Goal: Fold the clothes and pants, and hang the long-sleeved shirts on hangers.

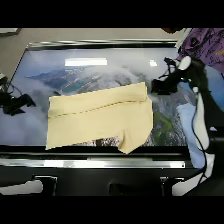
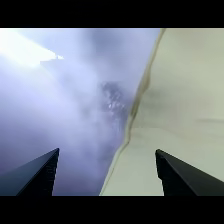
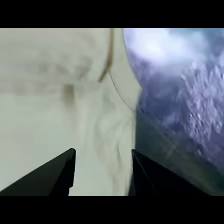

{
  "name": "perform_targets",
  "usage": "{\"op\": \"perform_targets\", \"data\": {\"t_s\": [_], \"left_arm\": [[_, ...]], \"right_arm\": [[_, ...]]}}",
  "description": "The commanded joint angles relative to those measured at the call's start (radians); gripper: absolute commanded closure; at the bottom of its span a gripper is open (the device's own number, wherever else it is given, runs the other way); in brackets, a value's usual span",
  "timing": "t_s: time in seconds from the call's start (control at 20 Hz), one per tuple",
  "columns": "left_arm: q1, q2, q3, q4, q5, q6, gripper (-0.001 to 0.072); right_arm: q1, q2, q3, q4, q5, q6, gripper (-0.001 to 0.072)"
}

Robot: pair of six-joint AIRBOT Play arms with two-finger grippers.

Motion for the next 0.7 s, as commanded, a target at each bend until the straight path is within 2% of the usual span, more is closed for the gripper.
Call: {"op": "perform_targets", "data": {"t_s": [0.0,0.2,0.35,0.45,0.65], "left_arm": [[0.138,0.223,-0.269,-0.106,0.032,0.011,0.0008],[0.187,0.401,-0.554,-0.2,0.088,0.029,0.0008],[0.18,0.452,-0.649,-0.228,0.083,0.029,0.0009],[0.18,0.459,-0.662,-0.243,0.072,0.029,0.0042],[0.18,0.459,-0.663,-0.248,0.068,0.028,0.0042]], "right_arm": [[-0.134,0.196,-0.335,0.135,0.012,-0.088,0.028],[-0.137,0.365,-0.724,0.212,-0.044,-0.157,0.028],[-0.129,0.412,-0.924,0.313,-0.106,-0.212,0.0286],[-0.129,0.417,-1.005,0.338,-0.147,-0.235,0.029],[-0.129,0.417,-1.106,0.436,-0.234,-0.293,0.0291]]}}
